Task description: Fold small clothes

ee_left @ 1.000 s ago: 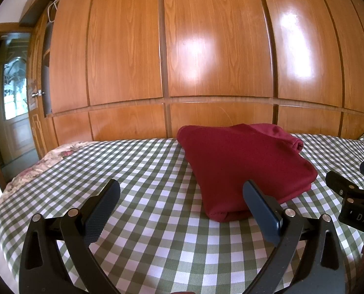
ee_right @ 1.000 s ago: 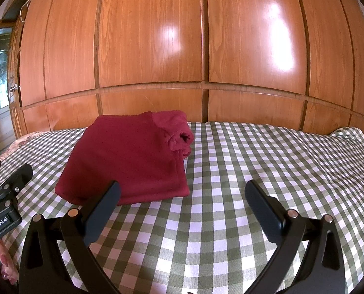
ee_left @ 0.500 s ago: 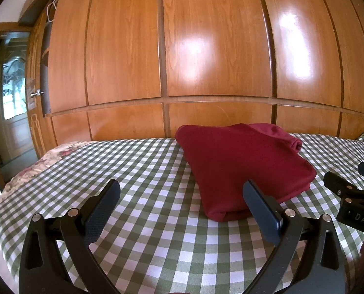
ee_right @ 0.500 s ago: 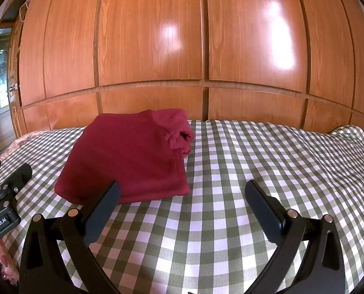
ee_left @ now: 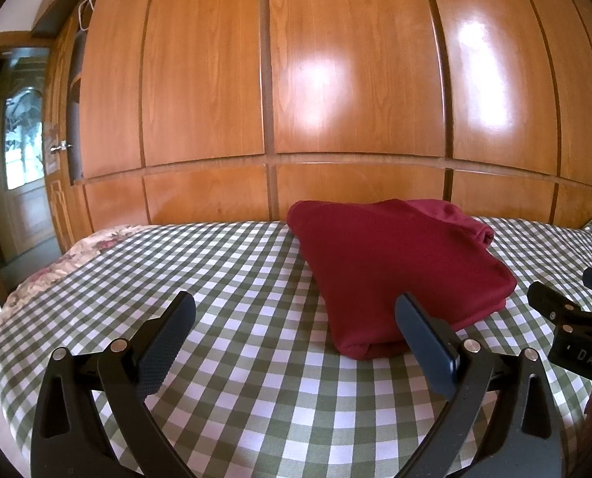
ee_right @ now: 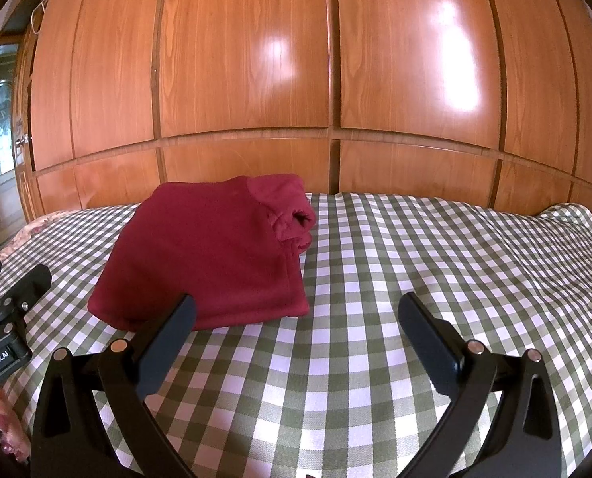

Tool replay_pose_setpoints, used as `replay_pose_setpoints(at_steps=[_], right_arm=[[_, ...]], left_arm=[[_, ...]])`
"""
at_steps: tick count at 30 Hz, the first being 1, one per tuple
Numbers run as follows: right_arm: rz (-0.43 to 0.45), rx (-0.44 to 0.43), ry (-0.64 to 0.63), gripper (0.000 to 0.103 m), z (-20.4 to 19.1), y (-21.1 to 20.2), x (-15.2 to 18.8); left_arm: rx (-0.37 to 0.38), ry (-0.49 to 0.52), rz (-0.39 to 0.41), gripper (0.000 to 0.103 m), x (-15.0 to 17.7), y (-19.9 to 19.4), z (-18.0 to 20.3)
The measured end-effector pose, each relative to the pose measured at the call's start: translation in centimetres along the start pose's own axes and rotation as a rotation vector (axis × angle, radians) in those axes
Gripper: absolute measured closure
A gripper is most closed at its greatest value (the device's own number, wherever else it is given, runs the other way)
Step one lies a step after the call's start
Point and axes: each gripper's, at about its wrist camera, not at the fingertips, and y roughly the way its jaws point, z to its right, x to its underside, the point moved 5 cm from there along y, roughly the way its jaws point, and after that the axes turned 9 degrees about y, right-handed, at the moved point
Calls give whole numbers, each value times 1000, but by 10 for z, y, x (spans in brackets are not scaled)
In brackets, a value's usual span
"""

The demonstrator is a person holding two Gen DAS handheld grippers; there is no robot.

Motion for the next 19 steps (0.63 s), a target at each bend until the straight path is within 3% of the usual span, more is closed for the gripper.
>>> replay_pose_setpoints(at_steps=[14,19], right_arm=[[-19,1,-1,2,0,3,2],[-126,14,47,2,12,17,1]], left_arm=[[0,-10,-35,4,1,6,-2],[21,-49,-87,4,6,16,-10]])
